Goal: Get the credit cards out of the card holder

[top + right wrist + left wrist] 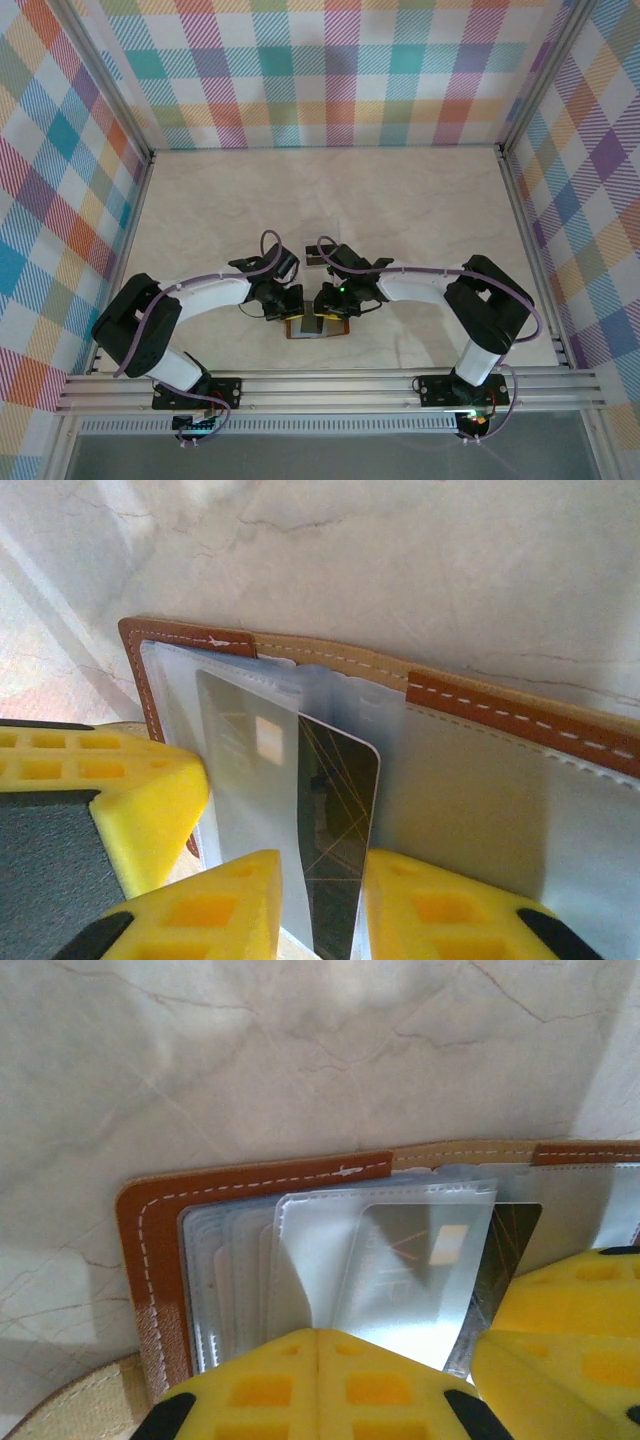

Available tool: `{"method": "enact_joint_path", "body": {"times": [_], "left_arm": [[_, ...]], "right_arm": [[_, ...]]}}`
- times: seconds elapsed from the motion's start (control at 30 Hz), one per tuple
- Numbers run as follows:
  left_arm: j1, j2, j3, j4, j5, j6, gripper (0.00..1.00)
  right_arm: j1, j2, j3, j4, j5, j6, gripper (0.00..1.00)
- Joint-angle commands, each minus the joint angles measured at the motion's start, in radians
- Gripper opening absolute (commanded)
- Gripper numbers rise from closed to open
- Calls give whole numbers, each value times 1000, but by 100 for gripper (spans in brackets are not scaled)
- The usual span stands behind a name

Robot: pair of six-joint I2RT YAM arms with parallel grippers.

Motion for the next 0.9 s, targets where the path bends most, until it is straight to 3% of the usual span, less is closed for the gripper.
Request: {"method": "enact_joint_path", "body": {"times": [0.0, 0.87], "left_arm": [[-15, 23, 18, -51, -26, 25, 6], [-26, 57, 27, -54, -34, 25, 6]], "right_arm": [[-7, 15, -17, 19, -24, -8, 29], [-39, -65, -184, 316, -98, 72, 22]]}}
